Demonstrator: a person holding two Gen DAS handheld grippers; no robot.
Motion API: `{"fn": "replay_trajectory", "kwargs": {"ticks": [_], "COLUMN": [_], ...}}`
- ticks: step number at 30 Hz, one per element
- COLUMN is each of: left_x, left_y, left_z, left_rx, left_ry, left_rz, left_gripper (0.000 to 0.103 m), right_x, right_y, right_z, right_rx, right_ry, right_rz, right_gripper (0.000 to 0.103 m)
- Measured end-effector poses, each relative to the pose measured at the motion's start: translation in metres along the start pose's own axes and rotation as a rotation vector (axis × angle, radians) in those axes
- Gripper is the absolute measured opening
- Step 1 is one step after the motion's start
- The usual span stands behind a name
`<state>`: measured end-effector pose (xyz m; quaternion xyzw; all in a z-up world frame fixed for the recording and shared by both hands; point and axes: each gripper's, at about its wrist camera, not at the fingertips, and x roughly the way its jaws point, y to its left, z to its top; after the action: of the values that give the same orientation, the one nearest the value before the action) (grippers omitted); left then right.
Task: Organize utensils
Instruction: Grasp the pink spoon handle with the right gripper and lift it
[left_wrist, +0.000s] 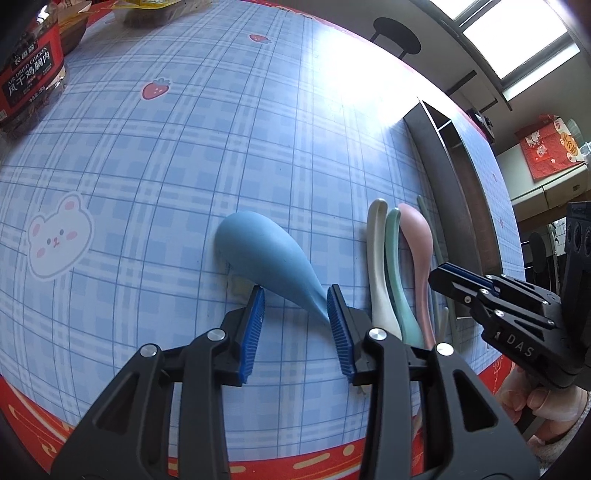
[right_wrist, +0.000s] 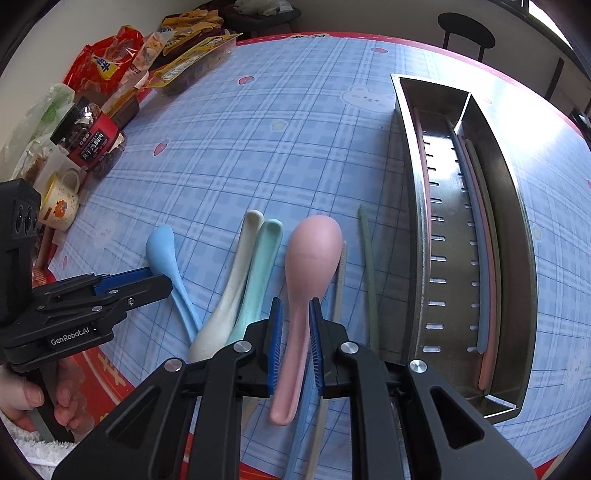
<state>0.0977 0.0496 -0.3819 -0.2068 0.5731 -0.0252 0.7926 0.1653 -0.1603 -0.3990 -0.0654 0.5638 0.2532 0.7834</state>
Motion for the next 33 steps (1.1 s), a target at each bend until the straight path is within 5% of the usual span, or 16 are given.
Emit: {"fn": "replay_trajectory", "kwargs": {"ticks": [23,33], "left_x": [0.000,-0.002], "left_y": [0.009,0.013], "left_z": [0.011,0.006], "left_rx": [0.013,0.022], "left_ry": [-0.036,-0.039], "left_rz": [-0.015,-0.029], "left_gripper": [0.038,0.037], "right_x": [0.022,0.022], "right_y": [0.014,0.006], "right_z": [0.011,0.013], "right_rx": [-0.078,0.011], "right_ry": [0.056,0.047], "right_rz": [-0.108,-0.015], "right_gripper": [0.030,0.029]}}
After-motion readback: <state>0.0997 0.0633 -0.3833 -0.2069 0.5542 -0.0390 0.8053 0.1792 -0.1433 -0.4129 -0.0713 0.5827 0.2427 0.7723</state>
